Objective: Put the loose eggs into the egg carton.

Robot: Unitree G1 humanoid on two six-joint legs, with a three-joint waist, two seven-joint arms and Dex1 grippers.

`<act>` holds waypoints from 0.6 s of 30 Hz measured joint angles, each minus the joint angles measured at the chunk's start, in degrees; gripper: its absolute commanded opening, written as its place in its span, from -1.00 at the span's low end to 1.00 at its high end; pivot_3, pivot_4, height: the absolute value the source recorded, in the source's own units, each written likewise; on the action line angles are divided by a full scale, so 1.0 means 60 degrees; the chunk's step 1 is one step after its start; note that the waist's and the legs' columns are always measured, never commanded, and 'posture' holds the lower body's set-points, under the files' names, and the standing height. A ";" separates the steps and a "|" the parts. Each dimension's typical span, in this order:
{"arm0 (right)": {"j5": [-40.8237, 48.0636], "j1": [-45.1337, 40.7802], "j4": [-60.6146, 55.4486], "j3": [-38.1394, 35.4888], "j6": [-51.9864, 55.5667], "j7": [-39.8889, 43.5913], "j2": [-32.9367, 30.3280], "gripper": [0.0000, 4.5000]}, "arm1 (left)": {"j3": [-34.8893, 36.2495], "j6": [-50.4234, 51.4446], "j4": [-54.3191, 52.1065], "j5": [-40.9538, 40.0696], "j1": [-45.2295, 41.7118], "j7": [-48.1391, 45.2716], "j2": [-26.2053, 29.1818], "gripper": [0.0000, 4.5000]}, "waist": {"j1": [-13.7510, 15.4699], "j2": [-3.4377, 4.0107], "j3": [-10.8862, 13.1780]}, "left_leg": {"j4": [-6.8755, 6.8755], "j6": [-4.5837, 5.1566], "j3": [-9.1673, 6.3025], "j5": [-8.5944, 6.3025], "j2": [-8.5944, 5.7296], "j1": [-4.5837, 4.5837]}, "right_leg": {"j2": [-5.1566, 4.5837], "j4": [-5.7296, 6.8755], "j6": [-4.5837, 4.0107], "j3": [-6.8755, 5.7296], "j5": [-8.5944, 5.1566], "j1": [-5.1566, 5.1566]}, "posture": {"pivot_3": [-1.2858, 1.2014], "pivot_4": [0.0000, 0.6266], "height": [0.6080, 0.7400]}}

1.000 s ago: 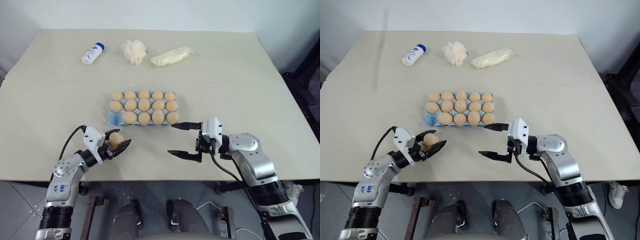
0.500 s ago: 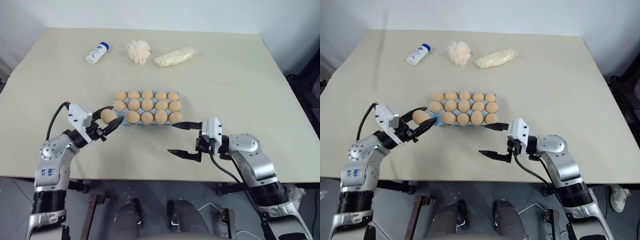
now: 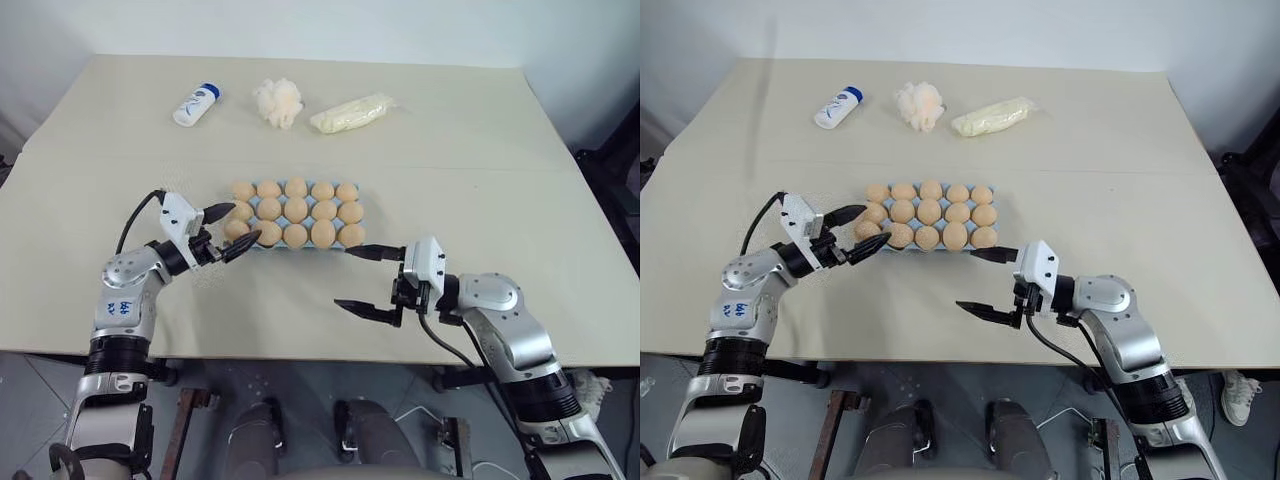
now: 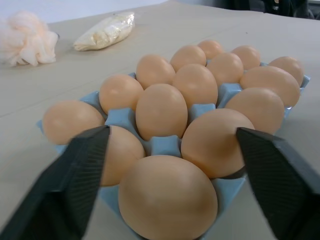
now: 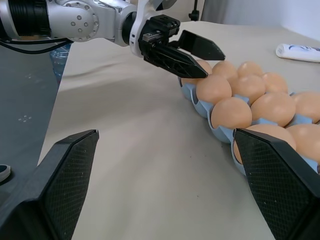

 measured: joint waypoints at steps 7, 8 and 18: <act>0.0079 0.0106 -0.0273 0.0009 0.0150 -0.0121 0.0000 1.00 | 0.0093 -0.0256 -0.0247 0.0082 0.0278 0.0046 0.0194 1.00 | -0.0032 0.0000 0.0000 | -0.0001 0.0025 0.0001 0.0017 0.0005 0.0001 | 0.0005 0.0004 0.0000 0.0002 0.0000 -0.0002 | 0.03 -0.52 1.00; 0.0100 0.0180 -0.0325 -0.0018 0.0158 -0.0125 -0.0037 1.00 | 0.0158 -0.0292 -0.0479 0.0064 0.0528 -0.0027 0.0322 1.00 | -0.0046 0.0000 0.0000 | -0.0005 0.0025 0.0005 0.0016 0.0007 0.0001 | 0.0006 0.0002 0.0000 0.0007 0.0000 -0.0003 | 0.03 -0.52 1.00; 0.0213 0.0505 -0.0133 -0.0896 0.0166 -0.0038 -0.0725 1.00 | 0.1389 0.0459 -0.3054 -0.0890 0.4071 -0.1716 0.2526 1.00 | -0.0131 0.0003 0.0002 | -0.0020 -0.0035 -0.0005 -0.0013 0.0014 0.0007 | -0.0017 -0.0009 -0.0083 -0.0007 -0.0032 -0.0003 | 0.03 -0.52 1.00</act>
